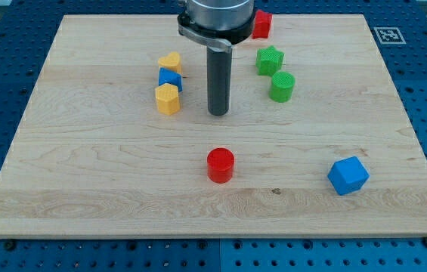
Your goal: Move the red circle towards center
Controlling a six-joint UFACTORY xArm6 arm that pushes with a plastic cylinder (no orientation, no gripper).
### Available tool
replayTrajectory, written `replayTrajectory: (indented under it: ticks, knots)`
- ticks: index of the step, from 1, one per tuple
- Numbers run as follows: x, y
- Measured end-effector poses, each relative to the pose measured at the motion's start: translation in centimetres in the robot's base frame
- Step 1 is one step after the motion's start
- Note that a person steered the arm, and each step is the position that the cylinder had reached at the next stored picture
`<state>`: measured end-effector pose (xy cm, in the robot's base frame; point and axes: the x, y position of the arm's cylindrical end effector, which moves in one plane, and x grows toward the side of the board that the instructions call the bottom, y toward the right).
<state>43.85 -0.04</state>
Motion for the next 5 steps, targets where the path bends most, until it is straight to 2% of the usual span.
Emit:
replayTrajectory:
  ticks: [1, 2, 3, 4, 5]
  knots:
    - [2.0, -0.3]
    - [2.7, -3.9]
    - [5.3, -7.2]
    - [10.8, -6.7]
    - [11.5, -4.9]
